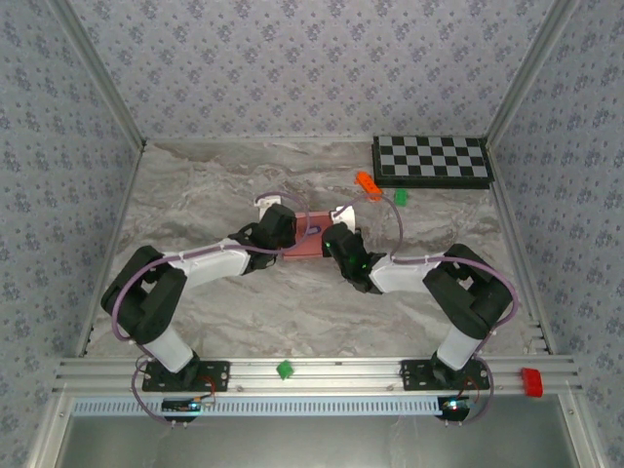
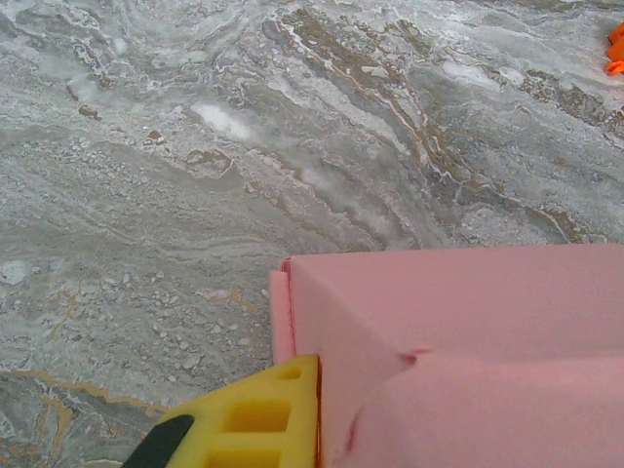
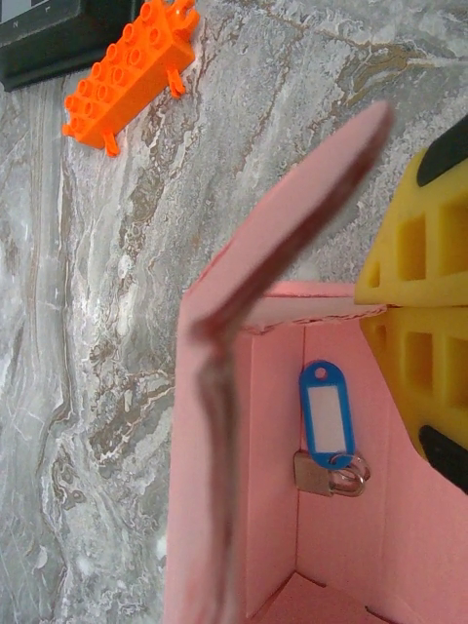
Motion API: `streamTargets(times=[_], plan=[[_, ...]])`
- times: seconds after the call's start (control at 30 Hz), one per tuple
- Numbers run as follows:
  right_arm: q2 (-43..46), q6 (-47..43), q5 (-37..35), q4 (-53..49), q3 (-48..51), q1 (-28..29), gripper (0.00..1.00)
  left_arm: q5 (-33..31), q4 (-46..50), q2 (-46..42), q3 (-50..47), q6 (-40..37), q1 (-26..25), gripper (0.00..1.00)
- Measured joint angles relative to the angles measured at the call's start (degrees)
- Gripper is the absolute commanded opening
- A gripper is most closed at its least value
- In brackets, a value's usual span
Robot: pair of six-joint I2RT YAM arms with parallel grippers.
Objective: Fold the paper box
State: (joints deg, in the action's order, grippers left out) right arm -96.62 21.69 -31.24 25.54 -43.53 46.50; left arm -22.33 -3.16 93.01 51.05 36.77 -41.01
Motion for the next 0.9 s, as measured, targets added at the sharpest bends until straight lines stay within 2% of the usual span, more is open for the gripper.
streamTargets(times=[0.9], plan=[[0.0,0.0,-0.04,-3.28,0.55,1.4,0.14,0.42,0.35,-0.04,-2.64,0.9,-0.37,0.16]])
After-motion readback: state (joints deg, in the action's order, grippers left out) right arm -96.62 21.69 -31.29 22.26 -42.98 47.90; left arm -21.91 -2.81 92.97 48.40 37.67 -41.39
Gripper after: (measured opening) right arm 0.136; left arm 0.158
